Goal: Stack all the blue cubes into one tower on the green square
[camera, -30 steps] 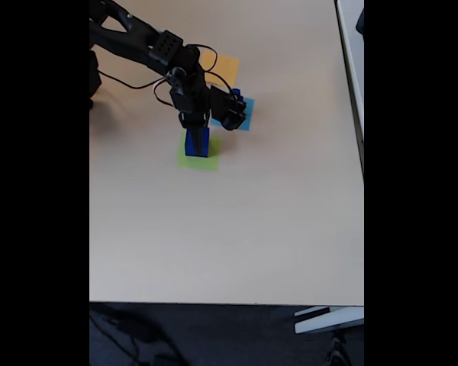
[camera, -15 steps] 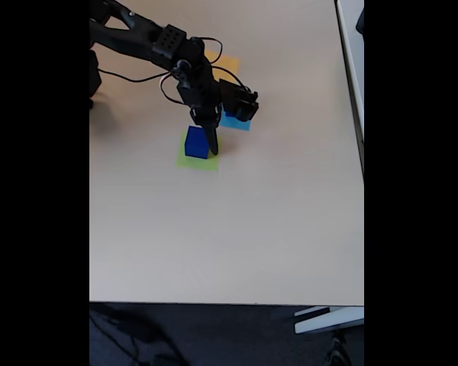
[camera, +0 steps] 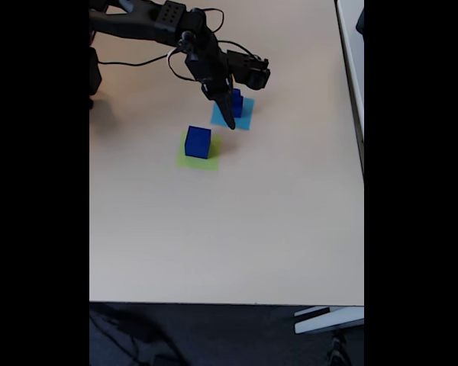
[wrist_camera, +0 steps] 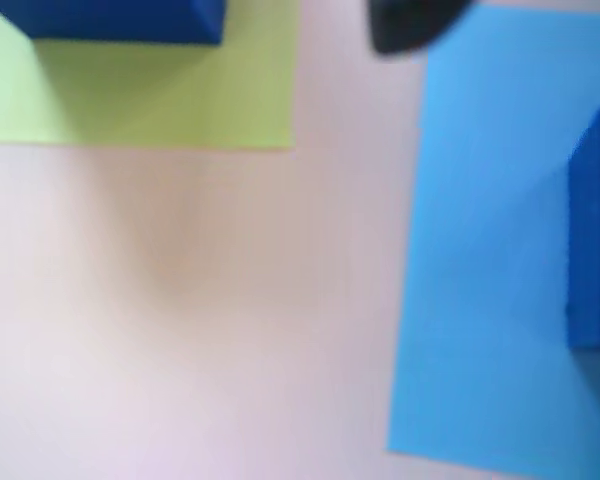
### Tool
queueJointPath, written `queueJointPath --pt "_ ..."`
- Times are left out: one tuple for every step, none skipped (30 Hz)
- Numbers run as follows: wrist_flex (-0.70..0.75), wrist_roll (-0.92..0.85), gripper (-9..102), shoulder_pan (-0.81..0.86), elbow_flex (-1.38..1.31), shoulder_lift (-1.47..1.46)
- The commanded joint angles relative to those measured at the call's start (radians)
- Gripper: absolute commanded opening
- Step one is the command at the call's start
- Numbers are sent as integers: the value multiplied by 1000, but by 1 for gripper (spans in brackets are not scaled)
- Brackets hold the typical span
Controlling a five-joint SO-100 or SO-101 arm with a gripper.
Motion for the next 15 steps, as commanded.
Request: queueJointPath --pt "8 -2 35 -8 -11 87" --pt "9 -5 34 -8 -12 87" --pt "12 -8 33 -9 -15 89" --pt "14 -9 33 -14 -17 95" --pt "15 -9 33 -17 -17 104" --pt "15 -6 33 -21 -17 114" --pt "15 2 32 -26 -17 124" --pt "15 14 32 -29 -18 133" --pt "15 6 32 -37 -25 143" --pt "15 0 32 -43 -34 150" --pt "17 -2 32 -49 -40 155" --pt "18 -3 32 -60 -48 158" --pt "23 -14 32 -72 -58 160" --pt "23 -21 32 -86 -67 161" --pt "23 -28 32 -100 -75 163"
